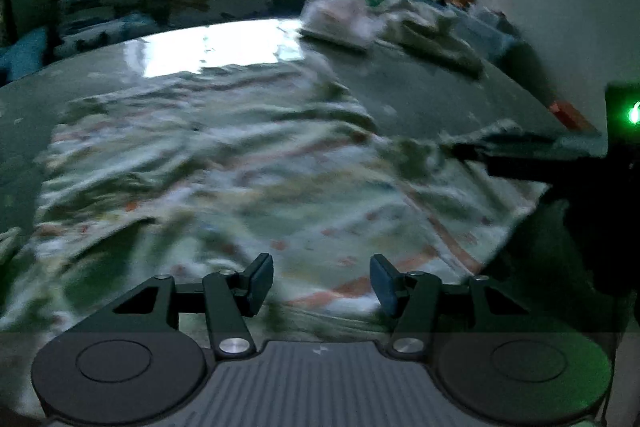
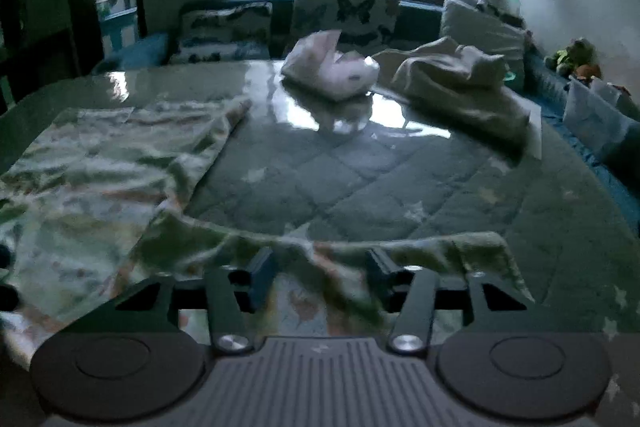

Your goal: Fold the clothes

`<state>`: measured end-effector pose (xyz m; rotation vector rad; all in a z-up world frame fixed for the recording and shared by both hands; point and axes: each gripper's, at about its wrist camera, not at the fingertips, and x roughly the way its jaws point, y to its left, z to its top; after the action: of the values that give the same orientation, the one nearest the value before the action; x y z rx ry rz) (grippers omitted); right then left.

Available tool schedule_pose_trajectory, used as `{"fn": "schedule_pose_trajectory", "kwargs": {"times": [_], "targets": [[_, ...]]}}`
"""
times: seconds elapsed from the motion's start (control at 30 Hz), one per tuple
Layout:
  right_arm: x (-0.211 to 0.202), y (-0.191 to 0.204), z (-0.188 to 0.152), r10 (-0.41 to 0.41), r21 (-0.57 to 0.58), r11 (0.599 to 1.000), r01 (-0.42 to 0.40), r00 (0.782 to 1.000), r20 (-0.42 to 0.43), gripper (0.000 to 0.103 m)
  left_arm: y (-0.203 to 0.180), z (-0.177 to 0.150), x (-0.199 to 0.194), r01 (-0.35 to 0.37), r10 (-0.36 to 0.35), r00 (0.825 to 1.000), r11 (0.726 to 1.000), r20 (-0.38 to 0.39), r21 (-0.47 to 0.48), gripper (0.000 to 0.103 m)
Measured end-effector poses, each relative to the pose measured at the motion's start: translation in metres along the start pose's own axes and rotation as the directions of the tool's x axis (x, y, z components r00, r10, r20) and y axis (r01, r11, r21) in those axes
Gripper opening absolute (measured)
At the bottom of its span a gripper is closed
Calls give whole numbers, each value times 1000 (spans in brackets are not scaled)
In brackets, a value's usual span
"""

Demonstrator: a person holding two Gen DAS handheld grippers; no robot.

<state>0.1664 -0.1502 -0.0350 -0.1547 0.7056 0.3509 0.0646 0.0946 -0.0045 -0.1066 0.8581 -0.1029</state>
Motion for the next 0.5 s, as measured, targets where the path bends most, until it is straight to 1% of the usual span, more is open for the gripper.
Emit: {"fn": "schedule_pose_trajectory", "kwargs": {"times": [0.1,0.17,0.23,0.3,0.33,0.4,0.5], "targets": [[0,-8,3,-23,34,999,23,1000,-7,59,32,2,-14,-67,69,997,996,32,-61,58],[-5,-9,2,-20,39,999,21,1000,-6,59,58,4,-21,-131,137,990,985,44,-111,58],[-11,-3,2,1,21,1000,-1,1000,4,59,87,5,-26,-205,215,976,965,44,-164,58],[-18,4,2,27,1,1000,-27,1000,11,60,116,5,-29,-280,293,955,937,32,-210,58],[-20,9,2,43,-10,999,-43,999,13,60,127,4,-30,-307,321,947,925,27,-225,58],[-24,19,3,72,-30,997,-71,997,13,60,148,2,-34,-346,361,932,906,22,-243,58],[-31,34,2,106,-55,993,-105,994,13,63,166,-4,-34,-371,382,924,898,1,-236,58]]}}
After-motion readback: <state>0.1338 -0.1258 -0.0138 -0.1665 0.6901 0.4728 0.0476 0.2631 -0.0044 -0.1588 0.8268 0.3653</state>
